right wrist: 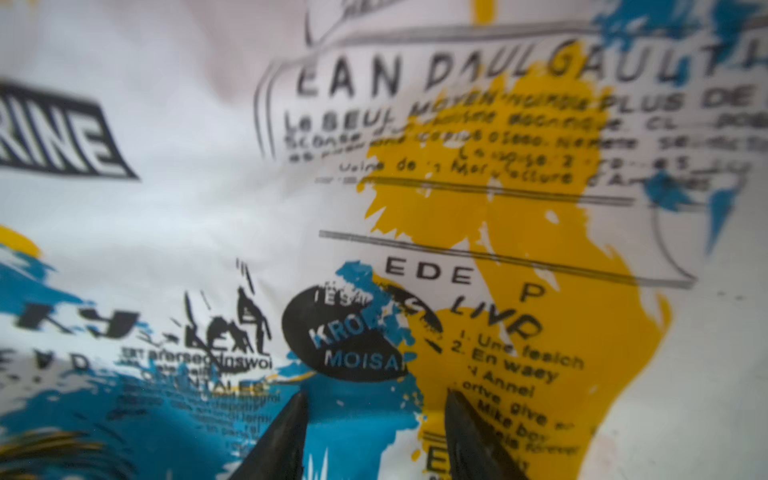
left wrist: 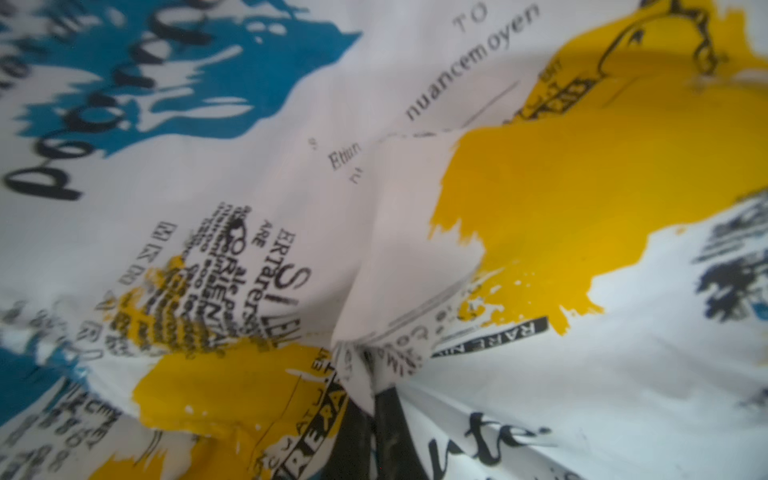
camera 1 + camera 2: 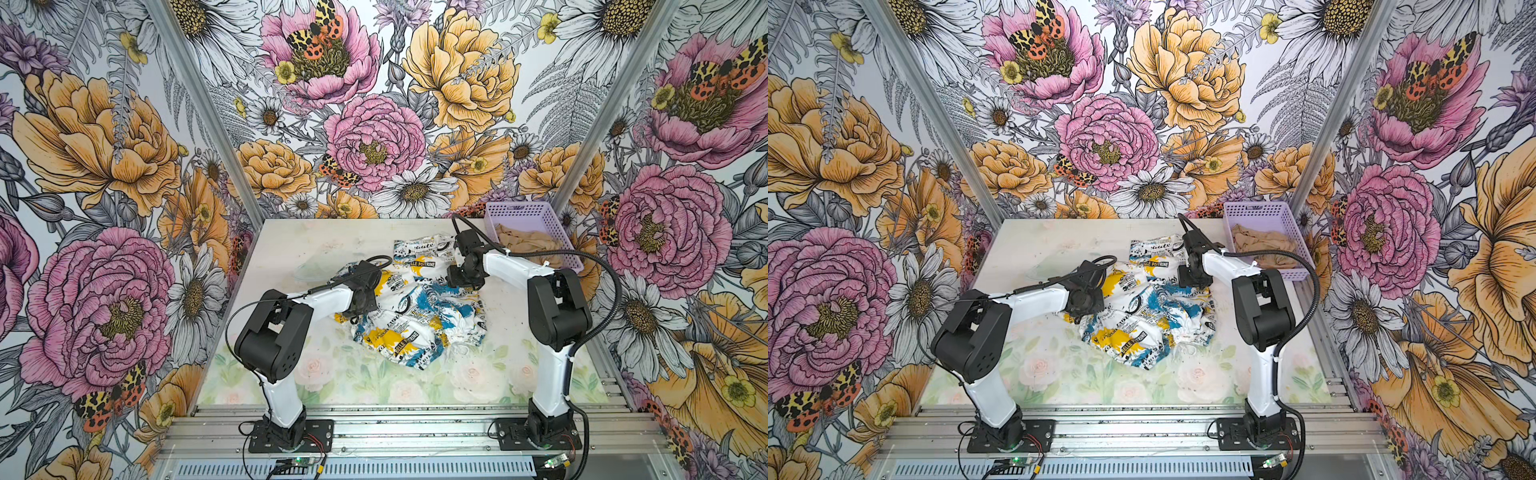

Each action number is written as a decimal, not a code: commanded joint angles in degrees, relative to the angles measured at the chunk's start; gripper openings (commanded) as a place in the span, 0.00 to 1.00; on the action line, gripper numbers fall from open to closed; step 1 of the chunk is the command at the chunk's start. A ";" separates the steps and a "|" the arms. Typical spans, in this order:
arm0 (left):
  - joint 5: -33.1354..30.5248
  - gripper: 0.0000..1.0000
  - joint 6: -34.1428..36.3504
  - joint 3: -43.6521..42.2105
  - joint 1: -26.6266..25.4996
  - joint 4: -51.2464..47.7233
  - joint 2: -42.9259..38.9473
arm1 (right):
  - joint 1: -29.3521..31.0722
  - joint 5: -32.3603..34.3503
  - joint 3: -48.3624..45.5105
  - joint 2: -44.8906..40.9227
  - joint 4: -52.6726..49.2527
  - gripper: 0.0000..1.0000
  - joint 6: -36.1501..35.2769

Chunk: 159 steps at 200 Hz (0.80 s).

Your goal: Fold and stack the mixed laundry pile

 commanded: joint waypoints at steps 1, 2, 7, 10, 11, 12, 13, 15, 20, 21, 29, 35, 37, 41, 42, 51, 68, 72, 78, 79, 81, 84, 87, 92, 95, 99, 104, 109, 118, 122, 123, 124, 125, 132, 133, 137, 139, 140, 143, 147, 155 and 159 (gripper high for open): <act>-5.60 0.00 9.94 8.80 2.87 -1.04 4.29 | 5.16 -4.13 -5.44 -1.22 -0.45 0.47 1.46; -5.74 0.00 10.24 9.20 2.92 -1.19 4.55 | 5.40 -4.30 -5.81 -1.40 -0.42 0.47 1.68; -6.56 0.00 11.74 11.44 3.39 -1.46 5.74 | 6.75 -5.12 -7.43 -2.17 -0.37 0.46 2.72; -7.03 0.00 12.67 12.68 3.68 -1.50 6.48 | 7.66 -5.62 -8.46 -2.61 -0.27 0.46 3.53; -7.15 0.00 12.92 13.16 3.86 -1.55 6.74 | 7.97 -5.79 -8.81 -2.80 -0.25 0.46 3.77; -7.30 0.00 13.18 13.57 3.90 -1.62 7.01 | 8.30 -5.97 -9.16 -2.99 -0.19 0.46 4.02; -7.42 0.00 13.44 14.00 3.92 -1.65 7.14 | 8.60 -6.19 -9.51 -3.17 -0.12 0.46 4.32; -7.80 0.00 13.90 14.96 4.09 -1.67 7.63 | 9.26 -6.44 -10.15 -3.53 0.05 0.46 4.94; -8.43 0.00 15.25 17.15 4.62 -1.81 9.03 | 10.91 -7.38 -11.69 -4.48 0.33 0.45 6.44; -8.56 0.00 15.49 17.37 4.68 -1.79 9.29 | 11.09 -7.64 -11.97 -4.71 0.41 0.45 6.80; -9.32 0.00 17.28 21.26 5.35 -1.78 11.26 | 14.22 -9.42 -13.96 -6.32 0.80 0.45 9.03; -9.69 0.00 18.55 24.08 5.94 -1.70 12.96 | 16.54 -10.72 -14.82 -7.39 1.07 0.45 10.98; -9.86 0.00 18.96 24.75 6.00 -1.69 13.57 | 17.49 -11.20 -14.99 -7.70 1.16 0.45 11.55; -10.00 0.00 19.59 26.93 6.26 -1.68 14.72 | 19.20 -12.29 -15.13 -8.30 1.31 0.45 12.65; -10.00 0.00 19.77 27.45 6.29 -1.73 15.04 | 19.63 -12.51 -15.13 -8.37 1.34 0.45 12.85; -9.56 0.00 21.31 31.97 6.82 -1.68 17.71 | 22.96 -14.65 -14.33 -9.33 1.32 0.46 14.46; -8.01 0.00 23.22 39.80 7.14 -2.11 21.90 | 26.26 -14.58 -10.05 -10.48 -2.21 0.51 14.41; -7.44 0.00 23.52 41.22 7.11 -2.20 22.55 | 26.01 -14.45 -9.22 -11.02 -3.18 0.52 14.38; -6.59 0.12 23.48 43.07 7.12 -2.50 23.05 | 25.11 -14.32 -8.41 -12.05 -3.87 0.54 14.29; -6.41 0.15 23.47 43.21 7.11 -2.53 23.07 | 24.79 -14.38 -8.18 -12.47 -3.97 0.55 14.22; -6.12 0.22 23.49 43.68 7.11 -2.64 23.13 | 24.58 -14.35 -8.14 -12.66 -4.03 0.56 14.21; -5.53 0.33 23.42 44.19 7.12 -2.82 23.01 | 23.72 -14.20 -7.69 -13.47 -4.58 0.57 14.01; -5.07 0.43 23.38 44.52 7.11 -2.97 22.79 | 22.96 -14.05 -7.42 -14.05 -4.93 0.58 13.83; -4.50 0.58 23.04 44.59 7.01 -3.08 22.25 | 21.77 -13.66 -6.89 -14.98 -5.68 0.60 13.49; -4.27 0.66 22.76 44.37 7.02 -3.09 21.51 | 20.87 -13.37 -6.60 -15.46 -6.14 0.60 13.09; -3.97 0.75 22.30 43.73 6.98 -3.02 20.54 | 19.85 -12.88 -6.16 -16.03 -6.81 0.61 12.59; -3.63 0.83 21.64 42.77 7.06 -2.96 19.18 | 18.57 -11.98 -5.59 -16.46 -7.59 0.62 11.76; -3.39 0.88 20.80 41.38 7.02 -2.92 17.57 | 17.29 -10.90 -5.01 -16.74 -8.22 0.63 10.78; -2.92 0.94 19.47 38.23 7.02 -2.94 14.43 | 15.24 -9.24 -4.29 -16.67 -9.08 0.64 9.22; -2.78 0.96 18.80 36.55 7.04 -2.84 12.80 | 13.84 -8.42 -3.86 -16.22 -9.33 0.65 8.06; -2.70 0.96 18.71 36.17 6.99 -2.79 12.41 | 13.56 -8.25 -3.78 -16.12 -9.39 0.65 7.88; -2.66 0.97 18.54 35.67 7.01 -2.76 11.95 | 13.43 -8.12 -3.75 -16.02 -9.42 0.66 7.65; -2.64 0.97 18.36 35.20 6.97 -2.71 11.54 | 13.10 -8.01 -3.64 -15.97 -9.43 0.66 7.41; -2.52 0.99 17.16 32.18 6.80 -2.58 8.60 | 11.25 -7.16 -3.23 -14.90 -9.37 0.67 6.17; -2.48 0.99 17.02 31.48 6.78 -2.57 8.16 | 11.04 -7.00 -3.16 -14.75 -9.36 0.67 5.96; -2.48 0.99 16.26 29.21 6.61 -2.52 6.25 | 10.16 -6.57 -2.98 -14.07 -9.36 0.68 5.21; -2.46 0.99 15.84 28.14 6.46 -2.46 5.28 | 9.97 -6.53 -2.91 -13.94 -9.40 0.68 4.96; -2.45 0.99 15.65 27.61 6.39 -2.47 4.78 | 9.79 -6.34 -2.91 -13.79 -9.34 0.68 4.79; -2.52 0.99 15.00 25.95 6.22 -2.39 3.37 | 9.04 -5.62 -2.68 -13.08 -9.28 0.69 4.02; -2.60 0.99 14.08 23.94 6.06 -2.39 1.34 | 8.57 -5.02 -2.53 -12.61 -9.34 0.69 3.37; -2.67 0.99 12.02 18.97 5.31 -2.38 -3.26 | 7.25 -3.27 -2.30 -11.17 -9.28 0.70 1.95; -2.64 0.99 10.77 16.47 4.92 -2.39 -5.47 | 6.82 -3.05 -2.25 -10.81 -9.20 0.71 1.42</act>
